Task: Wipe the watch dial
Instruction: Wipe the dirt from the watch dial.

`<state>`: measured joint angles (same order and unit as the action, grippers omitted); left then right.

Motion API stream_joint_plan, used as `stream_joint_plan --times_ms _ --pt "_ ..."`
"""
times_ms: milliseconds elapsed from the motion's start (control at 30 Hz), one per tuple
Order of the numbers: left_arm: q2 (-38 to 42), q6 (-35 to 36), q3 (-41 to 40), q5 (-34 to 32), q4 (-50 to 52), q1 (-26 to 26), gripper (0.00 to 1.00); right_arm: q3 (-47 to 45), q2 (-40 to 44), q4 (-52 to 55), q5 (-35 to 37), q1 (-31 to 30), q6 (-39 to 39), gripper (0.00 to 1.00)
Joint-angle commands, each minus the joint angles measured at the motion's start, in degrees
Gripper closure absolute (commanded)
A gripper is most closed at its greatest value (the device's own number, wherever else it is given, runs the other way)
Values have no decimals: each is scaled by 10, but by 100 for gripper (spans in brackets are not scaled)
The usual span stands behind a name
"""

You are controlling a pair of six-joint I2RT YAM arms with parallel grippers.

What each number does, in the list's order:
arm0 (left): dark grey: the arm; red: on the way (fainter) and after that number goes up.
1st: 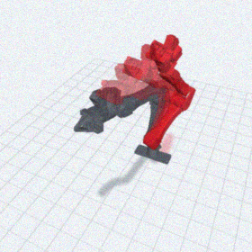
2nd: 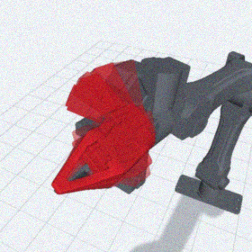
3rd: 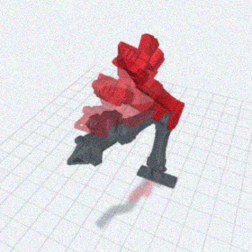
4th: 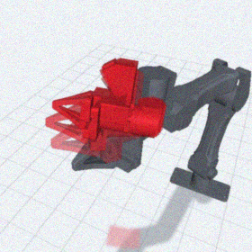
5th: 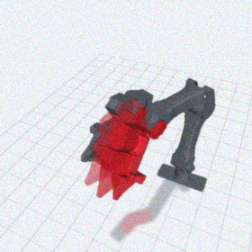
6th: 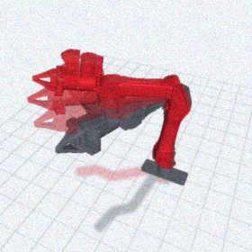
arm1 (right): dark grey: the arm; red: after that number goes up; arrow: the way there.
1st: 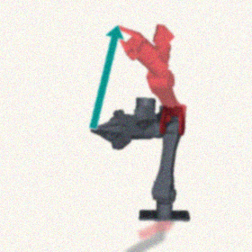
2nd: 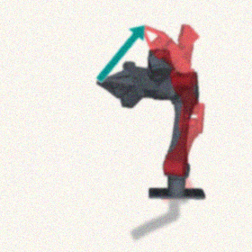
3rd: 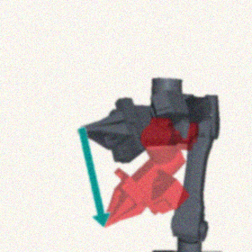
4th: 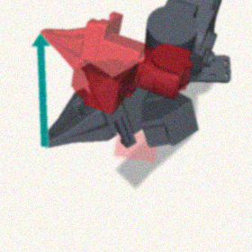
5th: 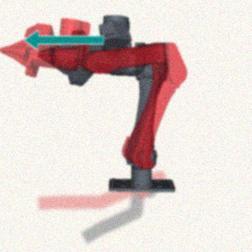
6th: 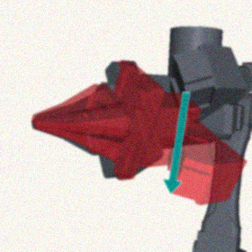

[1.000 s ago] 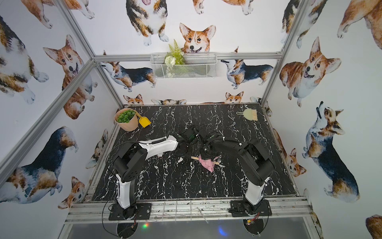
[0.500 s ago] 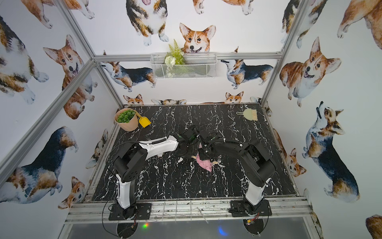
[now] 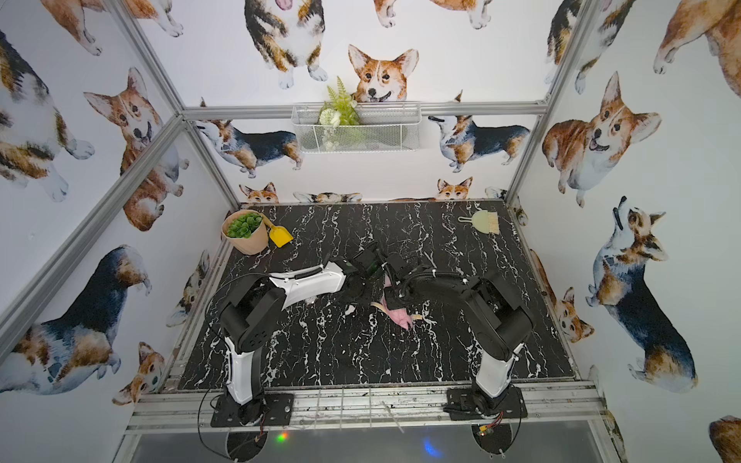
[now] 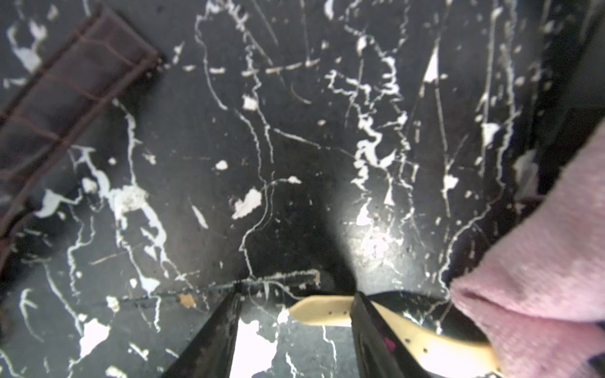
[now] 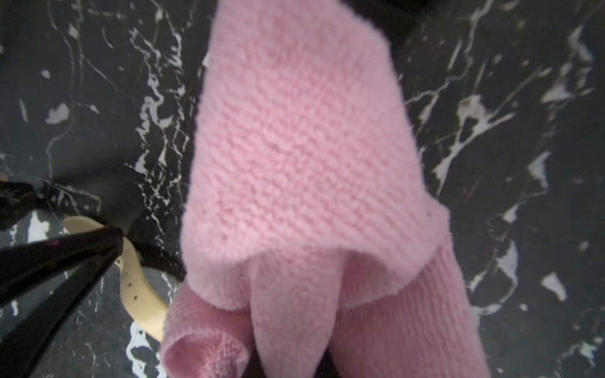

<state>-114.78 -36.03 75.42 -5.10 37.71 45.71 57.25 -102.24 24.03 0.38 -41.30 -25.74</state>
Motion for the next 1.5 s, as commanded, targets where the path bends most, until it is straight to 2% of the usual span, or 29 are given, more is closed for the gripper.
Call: stream_joint_plan --times_ms 0,167,367,600,867,1167,1467 --pt "-85 -4 -21 -26 82 3 44 -20 -32 167 87 -7 -11 89" --pt "-88 -3 -22 -33 90 0 44 -34 -7 174 88 -6 -28 89" --pt "-87 -3 -25 -36 92 0 44 -39 63 203 107 -6 -39 89" --pt "-88 -2 -27 -35 90 0 44 -45 135 229 114 27 -50 90" --pt "-84 1 -33 -37 83 4 44 -21 210 164 -4 23 -42 94" --pt "-84 2 -35 -36 81 9 44 36 110 117 -45 7 -38 91" --pt "-86 3 -37 -35 81 8 44 30 29 104 -39 3 -34 91"
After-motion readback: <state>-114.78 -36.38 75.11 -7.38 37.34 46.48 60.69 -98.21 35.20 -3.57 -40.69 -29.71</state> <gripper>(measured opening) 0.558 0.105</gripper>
